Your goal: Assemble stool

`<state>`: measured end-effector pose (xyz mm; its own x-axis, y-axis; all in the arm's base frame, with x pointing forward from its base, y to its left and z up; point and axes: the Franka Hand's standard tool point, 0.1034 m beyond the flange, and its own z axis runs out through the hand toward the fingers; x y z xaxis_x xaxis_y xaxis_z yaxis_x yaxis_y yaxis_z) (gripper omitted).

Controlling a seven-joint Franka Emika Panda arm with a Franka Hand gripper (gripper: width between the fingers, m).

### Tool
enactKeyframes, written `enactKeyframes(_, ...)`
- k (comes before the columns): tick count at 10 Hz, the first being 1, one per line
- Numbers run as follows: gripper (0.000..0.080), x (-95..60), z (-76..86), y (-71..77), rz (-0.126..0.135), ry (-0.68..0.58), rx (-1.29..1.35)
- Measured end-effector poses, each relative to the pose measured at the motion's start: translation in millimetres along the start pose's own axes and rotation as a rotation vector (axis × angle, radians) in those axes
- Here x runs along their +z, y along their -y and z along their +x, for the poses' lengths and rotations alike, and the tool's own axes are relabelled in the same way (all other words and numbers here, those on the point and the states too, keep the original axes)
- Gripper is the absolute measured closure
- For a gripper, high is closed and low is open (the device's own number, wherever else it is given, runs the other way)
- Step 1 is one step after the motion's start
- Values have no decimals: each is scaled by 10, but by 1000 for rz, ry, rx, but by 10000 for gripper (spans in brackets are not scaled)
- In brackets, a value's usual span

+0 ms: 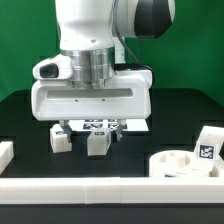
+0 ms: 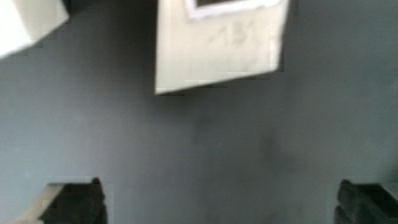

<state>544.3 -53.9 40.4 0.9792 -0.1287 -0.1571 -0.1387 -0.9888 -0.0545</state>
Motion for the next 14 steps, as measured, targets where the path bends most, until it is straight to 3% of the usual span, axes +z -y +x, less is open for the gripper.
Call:
enactKeyframes(2, 150, 65, -85, -70, 9, 115, 62)
enactKeyframes(6, 150, 132, -319, -65, 24, 403, 133)
enactKeyframes(8, 150, 145, -262, -77, 30, 485, 132)
enactKeyframes(9, 150, 146, -370, -80, 42, 586, 136)
enactKeyframes(11, 150, 150, -358, -90, 55, 702, 126)
enactKeyframes(12, 150, 148, -440, -92, 69, 814, 122)
enactKeyframes(14, 150, 234, -373, -91, 65, 836, 116)
